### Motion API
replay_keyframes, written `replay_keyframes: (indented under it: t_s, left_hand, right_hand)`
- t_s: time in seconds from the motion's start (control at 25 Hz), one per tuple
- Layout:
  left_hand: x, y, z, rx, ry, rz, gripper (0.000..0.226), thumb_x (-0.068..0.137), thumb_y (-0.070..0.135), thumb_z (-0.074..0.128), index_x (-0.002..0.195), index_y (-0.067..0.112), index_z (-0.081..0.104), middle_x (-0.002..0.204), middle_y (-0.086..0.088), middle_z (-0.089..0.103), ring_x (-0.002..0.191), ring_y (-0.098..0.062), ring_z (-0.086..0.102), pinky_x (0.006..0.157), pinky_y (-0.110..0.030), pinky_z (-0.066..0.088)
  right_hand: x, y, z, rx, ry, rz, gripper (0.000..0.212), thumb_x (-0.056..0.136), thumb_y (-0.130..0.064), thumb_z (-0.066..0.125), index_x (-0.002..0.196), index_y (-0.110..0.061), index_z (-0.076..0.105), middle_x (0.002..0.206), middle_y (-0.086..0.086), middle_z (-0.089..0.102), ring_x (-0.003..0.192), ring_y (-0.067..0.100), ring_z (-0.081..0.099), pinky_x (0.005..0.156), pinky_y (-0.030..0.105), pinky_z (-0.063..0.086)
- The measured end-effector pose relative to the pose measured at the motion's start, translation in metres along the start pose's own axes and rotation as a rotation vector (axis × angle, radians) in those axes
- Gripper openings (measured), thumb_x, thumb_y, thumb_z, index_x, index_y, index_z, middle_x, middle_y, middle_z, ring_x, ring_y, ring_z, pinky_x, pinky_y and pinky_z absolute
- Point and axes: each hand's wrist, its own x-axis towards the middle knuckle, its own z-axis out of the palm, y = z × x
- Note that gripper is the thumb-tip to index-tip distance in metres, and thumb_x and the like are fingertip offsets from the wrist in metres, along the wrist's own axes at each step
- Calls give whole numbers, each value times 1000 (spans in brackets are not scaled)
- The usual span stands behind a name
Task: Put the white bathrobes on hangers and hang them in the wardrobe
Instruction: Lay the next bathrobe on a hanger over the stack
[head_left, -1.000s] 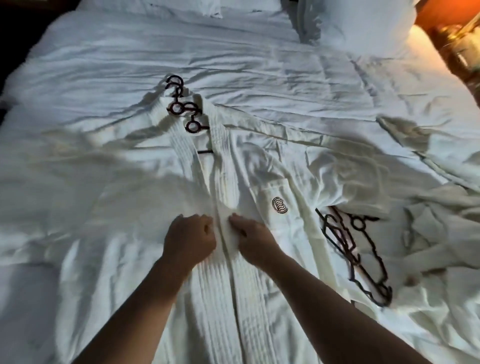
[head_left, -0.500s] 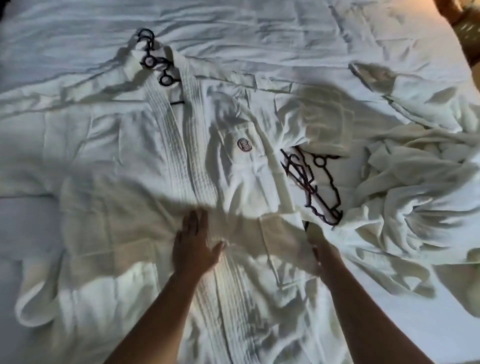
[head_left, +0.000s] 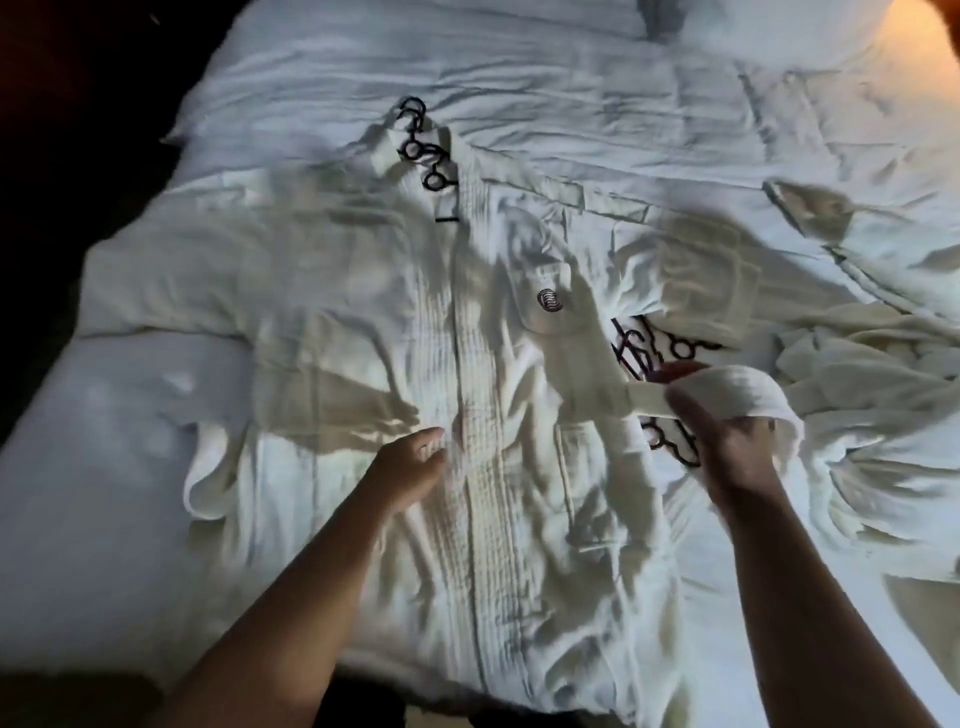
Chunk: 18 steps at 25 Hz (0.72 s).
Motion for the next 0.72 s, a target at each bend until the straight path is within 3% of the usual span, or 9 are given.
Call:
replay_keyframes:
  t_s: [0.08,0.16,0.28,0.36,0.44,0.52,0.56,0.64,0.72]
  left_hand:
    - [-40,-22,-26,-208,172,-52,32,96,31,60,128,33,67,129,8,67,123,-14,63,98,-25,48]
    - [-70,-52,-54,-426,350,-162,24,92,26,62,113,34,69,125,3,70,116,-20,66,93,-28,48]
    - [-98,-86,-84,-513,724,-420,48,83,20,66,130,18,59,142,-16,56,125,-43,54,105,-50,46]
    - [-100,-111,-107,-454,933,-678,71,81,22,73,143,14,41,150,-24,37,129,-48,42,106,-55,40]
    - [-87,-145,-127,-537,790,-825,89,71,51,76,142,9,43,145,-25,44,126,-47,48,106,-53,44]
    - [-76,-169,-140,-485,498,-777,92,58,76,59,118,7,65,121,-21,66,107,-40,63,98,-49,52]
    - [-69,-176,-145,-457,464,-713,81,61,76,54,103,9,69,109,-20,71,99,-39,66,93,-47,54]
    - [-69,-157,-166,-600,594,-515,57,77,63,61,94,9,72,100,-20,72,100,-42,67,85,-46,54]
    - [-78,-119,-195,-957,715,-268,46,82,55,69,92,10,73,100,-17,74,103,-39,69,94,-52,53]
  right_hand:
    - [-19,-30,39,-350,-252,-165,25,90,-25,70,114,-19,72,126,-5,70,125,17,62,112,41,42]
    - [-37,-45,92,-496,-368,-197,19,90,-23,73,108,-18,72,115,-15,72,114,6,65,104,29,46]
    - [-44,-34,159,-502,-385,59,16,96,-17,63,110,-24,68,80,-7,77,84,14,74,88,37,58]
    - [-42,-18,188,-474,-388,188,34,91,-5,52,112,-28,65,80,-1,76,84,20,73,85,45,60]
    - [-41,-7,202,-426,-364,239,39,86,1,50,104,-28,70,86,0,75,88,22,73,82,46,62]
    - [-41,-12,205,-369,-341,321,18,92,-6,60,98,-16,73,80,7,77,83,22,74,84,41,60]
    - [-41,-15,203,-361,-328,353,13,97,-15,62,97,-9,73,76,12,76,78,22,73,86,40,58]
    - [-39,-23,195,-365,-267,398,27,103,-21,55,99,2,68,72,20,74,69,25,71,83,43,59]
    - [-34,-40,185,-317,-168,423,15,100,-2,47,110,3,57,83,21,74,63,34,71,67,47,62]
